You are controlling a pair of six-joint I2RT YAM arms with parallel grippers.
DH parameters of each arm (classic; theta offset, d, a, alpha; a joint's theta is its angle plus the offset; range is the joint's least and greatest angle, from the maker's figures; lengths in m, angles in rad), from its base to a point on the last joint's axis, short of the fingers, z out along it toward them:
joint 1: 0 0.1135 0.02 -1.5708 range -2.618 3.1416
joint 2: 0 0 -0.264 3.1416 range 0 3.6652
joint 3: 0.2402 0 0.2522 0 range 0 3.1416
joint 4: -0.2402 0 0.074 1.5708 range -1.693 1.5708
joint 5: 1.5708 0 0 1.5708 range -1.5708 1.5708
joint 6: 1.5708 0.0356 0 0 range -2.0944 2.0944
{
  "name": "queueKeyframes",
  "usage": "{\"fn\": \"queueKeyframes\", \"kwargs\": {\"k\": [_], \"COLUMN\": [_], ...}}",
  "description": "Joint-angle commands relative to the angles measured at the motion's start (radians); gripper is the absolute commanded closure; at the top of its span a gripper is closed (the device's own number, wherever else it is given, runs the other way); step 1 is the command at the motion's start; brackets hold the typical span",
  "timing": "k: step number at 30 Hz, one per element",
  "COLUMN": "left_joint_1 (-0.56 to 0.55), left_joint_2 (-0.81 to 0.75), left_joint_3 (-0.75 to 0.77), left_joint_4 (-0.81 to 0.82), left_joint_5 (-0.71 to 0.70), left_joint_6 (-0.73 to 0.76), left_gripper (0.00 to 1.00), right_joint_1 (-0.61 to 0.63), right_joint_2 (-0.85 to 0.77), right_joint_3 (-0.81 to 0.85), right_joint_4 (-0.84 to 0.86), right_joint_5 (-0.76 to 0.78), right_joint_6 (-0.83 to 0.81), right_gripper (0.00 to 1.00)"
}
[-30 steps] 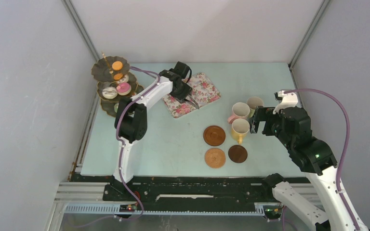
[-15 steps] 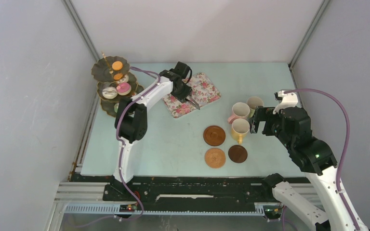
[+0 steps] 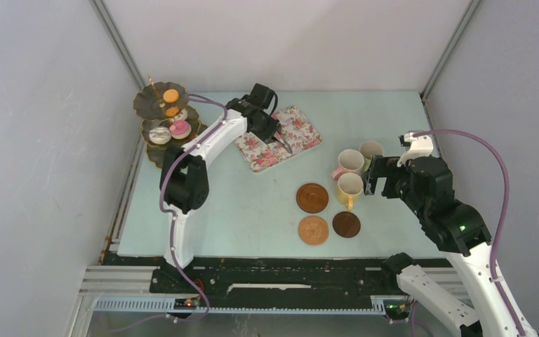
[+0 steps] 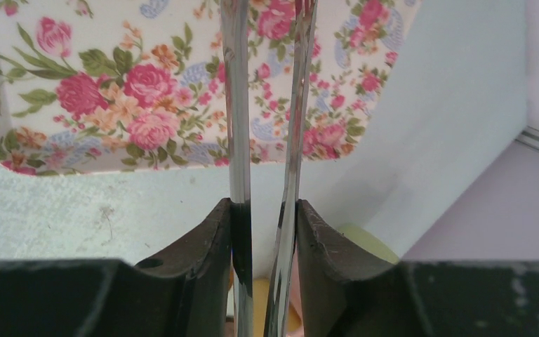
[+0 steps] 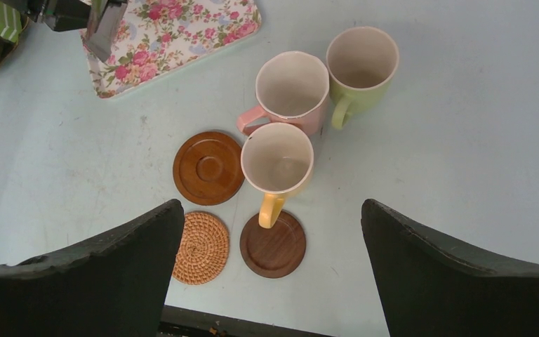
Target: Serve the afternoon tea
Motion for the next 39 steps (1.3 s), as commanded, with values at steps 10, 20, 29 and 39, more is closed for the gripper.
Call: {"fn": "queueKeyframes", "kwargs": {"k": [10,20,29,39], "left_joint_1": [-0.015,-0.025,-0.027,-0.026], "left_joint_2": [-0.246,-0.451,-0.648,-0.890], "left_joint_3": [-0.098,-0.070,-0.001,-0.047], "left_joint_4": [0.068,-0.031,-0.097,-0.203], "left_joint_5": [0.059,-0.019,-0.212,-0.490], "left_joint_6": [0.055,0.165,0.352,0.509], "left_gripper": [0.68,0.69,0.68,0.65], "right_joint_1": [0.038,0.012,0.025,0.084], "right_joint_2": [-0.004,0.013,0.011,0.021], "right_joint_3": [0.000,0.000,0.000,0.000], "right_joint_4": [0.060,0.111,0.108,0.111], "right_joint_5": [0.045,-0.027,-0.066,-0.039], "right_joint_6": [-0.027,0.031,0.040,0.019], "right_gripper": [0.00,0.00,0.00,0.00]}}
